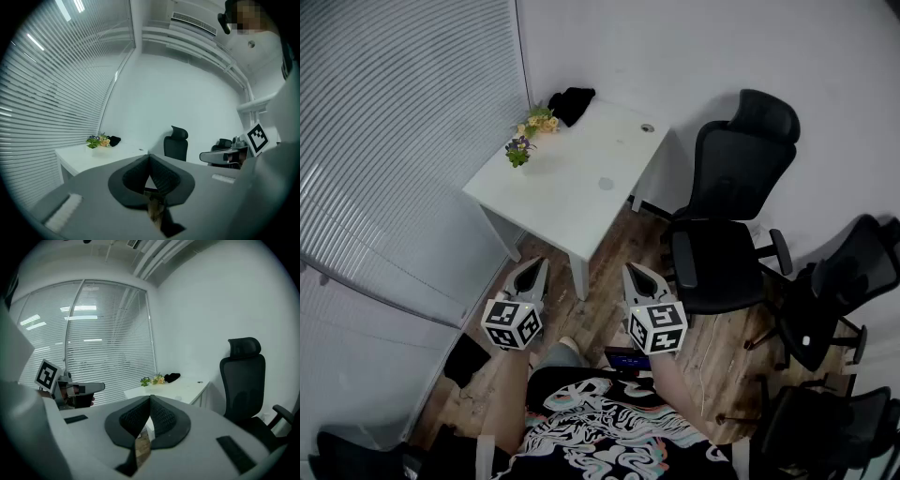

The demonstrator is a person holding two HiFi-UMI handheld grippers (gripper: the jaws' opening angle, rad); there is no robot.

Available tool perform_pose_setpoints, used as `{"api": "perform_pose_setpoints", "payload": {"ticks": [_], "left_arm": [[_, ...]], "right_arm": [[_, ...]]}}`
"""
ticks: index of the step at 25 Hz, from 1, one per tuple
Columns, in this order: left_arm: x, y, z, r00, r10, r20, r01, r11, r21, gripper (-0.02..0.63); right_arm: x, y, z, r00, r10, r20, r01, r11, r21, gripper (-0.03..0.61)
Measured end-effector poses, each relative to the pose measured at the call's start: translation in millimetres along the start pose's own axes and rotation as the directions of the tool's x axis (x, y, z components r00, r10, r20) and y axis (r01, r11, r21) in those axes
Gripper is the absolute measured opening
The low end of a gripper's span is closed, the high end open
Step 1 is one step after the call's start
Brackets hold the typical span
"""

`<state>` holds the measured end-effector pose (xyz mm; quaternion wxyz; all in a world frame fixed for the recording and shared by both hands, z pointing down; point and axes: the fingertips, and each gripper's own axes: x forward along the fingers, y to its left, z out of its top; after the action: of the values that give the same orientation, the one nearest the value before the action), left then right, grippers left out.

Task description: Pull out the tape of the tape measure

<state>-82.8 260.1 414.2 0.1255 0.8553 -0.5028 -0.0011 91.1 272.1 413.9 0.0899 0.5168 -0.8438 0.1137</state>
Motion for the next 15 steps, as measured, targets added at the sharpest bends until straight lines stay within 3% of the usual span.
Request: {"api": "perform_pose_setpoints", "payload": {"ticks": [10, 15], "left_arm": [[-7, 1, 2, 0.999, 0.033, 0.018, -0.033, 0.999, -0.025, 0.003], [-11, -5, -1, 0.999, 0.045, 0.001, -0.045, 0.999, -0.025, 0.005]], "right_arm": [[-8, -4, -4, 1.0, -0.009, -0.003, 0.009, 1.0, -0.016, 0.002], [-11, -13, -8, 1.0, -0.025, -0.002, 0.025, 0.999, 0.04, 0.003]]}}
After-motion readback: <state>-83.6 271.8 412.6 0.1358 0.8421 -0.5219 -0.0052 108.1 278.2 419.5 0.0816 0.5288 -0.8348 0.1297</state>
